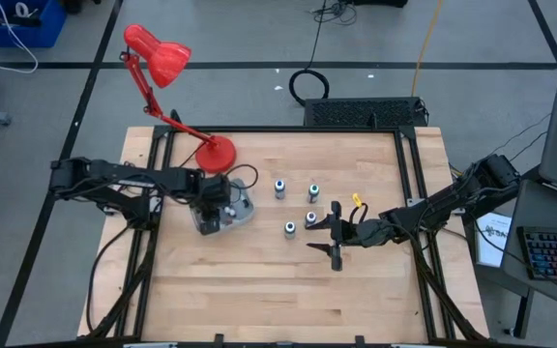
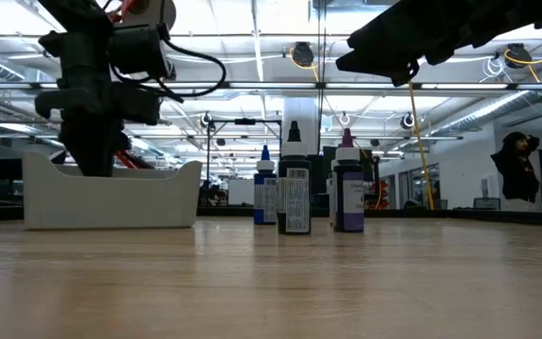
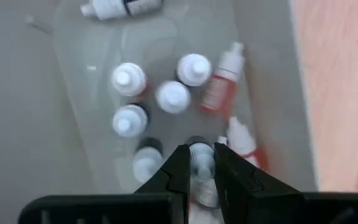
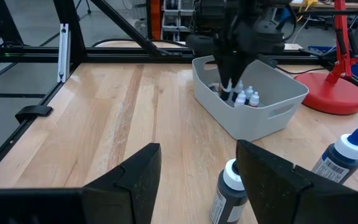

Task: Pick & Place food coloring
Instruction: Put the small purple coloring bottle into the gray container

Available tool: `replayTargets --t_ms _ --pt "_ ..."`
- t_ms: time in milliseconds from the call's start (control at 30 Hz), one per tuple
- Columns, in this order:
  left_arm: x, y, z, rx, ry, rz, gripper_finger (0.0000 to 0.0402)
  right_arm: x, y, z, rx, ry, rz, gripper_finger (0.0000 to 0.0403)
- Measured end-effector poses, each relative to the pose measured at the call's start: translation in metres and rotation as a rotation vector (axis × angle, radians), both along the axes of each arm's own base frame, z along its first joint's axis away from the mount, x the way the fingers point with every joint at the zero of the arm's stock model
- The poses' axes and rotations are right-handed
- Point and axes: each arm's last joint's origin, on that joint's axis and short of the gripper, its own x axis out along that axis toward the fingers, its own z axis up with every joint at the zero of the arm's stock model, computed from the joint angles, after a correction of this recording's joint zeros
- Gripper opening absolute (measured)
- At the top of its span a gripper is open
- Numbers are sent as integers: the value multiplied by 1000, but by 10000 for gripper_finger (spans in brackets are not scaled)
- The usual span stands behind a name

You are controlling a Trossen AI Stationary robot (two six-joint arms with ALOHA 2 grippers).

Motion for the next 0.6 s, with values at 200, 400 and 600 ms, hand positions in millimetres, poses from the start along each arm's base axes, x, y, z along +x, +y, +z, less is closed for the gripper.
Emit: replayTargets --t_ms 200,400,600 --pt "0 0 1 15 2 4 51 0 0 0 0 0 0 196" --pt "-1 1 1 19 8 56 101 0 0 0 0 0 0 196" --pt "-1 1 3 -2 -3 113 201 0 0 0 0 0 -1 196"
